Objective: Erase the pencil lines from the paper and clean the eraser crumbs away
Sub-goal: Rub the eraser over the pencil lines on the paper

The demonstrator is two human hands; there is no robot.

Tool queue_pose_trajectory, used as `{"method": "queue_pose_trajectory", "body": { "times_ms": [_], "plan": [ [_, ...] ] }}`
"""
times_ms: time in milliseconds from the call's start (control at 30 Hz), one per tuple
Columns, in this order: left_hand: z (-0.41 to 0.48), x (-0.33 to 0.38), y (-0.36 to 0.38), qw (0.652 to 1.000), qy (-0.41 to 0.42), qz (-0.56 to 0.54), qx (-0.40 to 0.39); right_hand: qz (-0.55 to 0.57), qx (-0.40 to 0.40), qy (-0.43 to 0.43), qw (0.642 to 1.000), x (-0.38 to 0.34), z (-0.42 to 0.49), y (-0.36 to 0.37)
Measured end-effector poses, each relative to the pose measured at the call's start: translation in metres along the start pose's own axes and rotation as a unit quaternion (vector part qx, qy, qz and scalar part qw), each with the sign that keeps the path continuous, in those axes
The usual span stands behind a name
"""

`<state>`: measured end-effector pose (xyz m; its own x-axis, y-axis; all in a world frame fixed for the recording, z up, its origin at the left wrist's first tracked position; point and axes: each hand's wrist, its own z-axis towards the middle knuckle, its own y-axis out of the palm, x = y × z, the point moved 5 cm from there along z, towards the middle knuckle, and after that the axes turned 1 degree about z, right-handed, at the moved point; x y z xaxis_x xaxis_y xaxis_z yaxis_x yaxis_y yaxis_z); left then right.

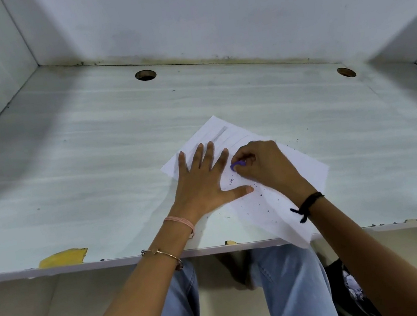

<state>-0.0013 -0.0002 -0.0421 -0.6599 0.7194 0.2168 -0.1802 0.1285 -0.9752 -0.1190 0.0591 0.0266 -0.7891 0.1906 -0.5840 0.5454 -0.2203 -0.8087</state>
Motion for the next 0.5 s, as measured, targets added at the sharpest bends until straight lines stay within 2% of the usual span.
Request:
{"method": "queue_pose_trajectory", "body": {
  "times_ms": [67,100,200,233,367,500],
  "plan": [
    [0.001,0.000,0.000,1.000,0.004,0.007,0.000,0.000,-0.062,-0.028,0.998,-0.007,-0.009,0.008],
    [0.000,0.000,-0.001,1.000,0.003,0.007,-0.003,-0.001,-0.065,-0.021,0.998,-0.003,-0.006,0.006],
    [-0.002,0.001,-0.003,1.000,-0.005,-0.012,-0.010,0.000,0.036,0.026,0.999,0.010,0.007,-0.010],
    [-0.002,0.001,-0.003,1.000,-0.006,-0.015,-0.011,0.003,0.043,0.023,0.999,0.009,0.005,-0.009],
    [0.000,0.000,-0.002,1.000,0.004,0.016,-0.011,0.005,-0.072,-0.036,0.997,-0.003,-0.010,0.007],
    [-0.002,0.001,-0.004,1.000,-0.005,-0.016,-0.013,0.013,0.039,0.015,0.999,0.010,0.007,-0.007]
  ]
}}
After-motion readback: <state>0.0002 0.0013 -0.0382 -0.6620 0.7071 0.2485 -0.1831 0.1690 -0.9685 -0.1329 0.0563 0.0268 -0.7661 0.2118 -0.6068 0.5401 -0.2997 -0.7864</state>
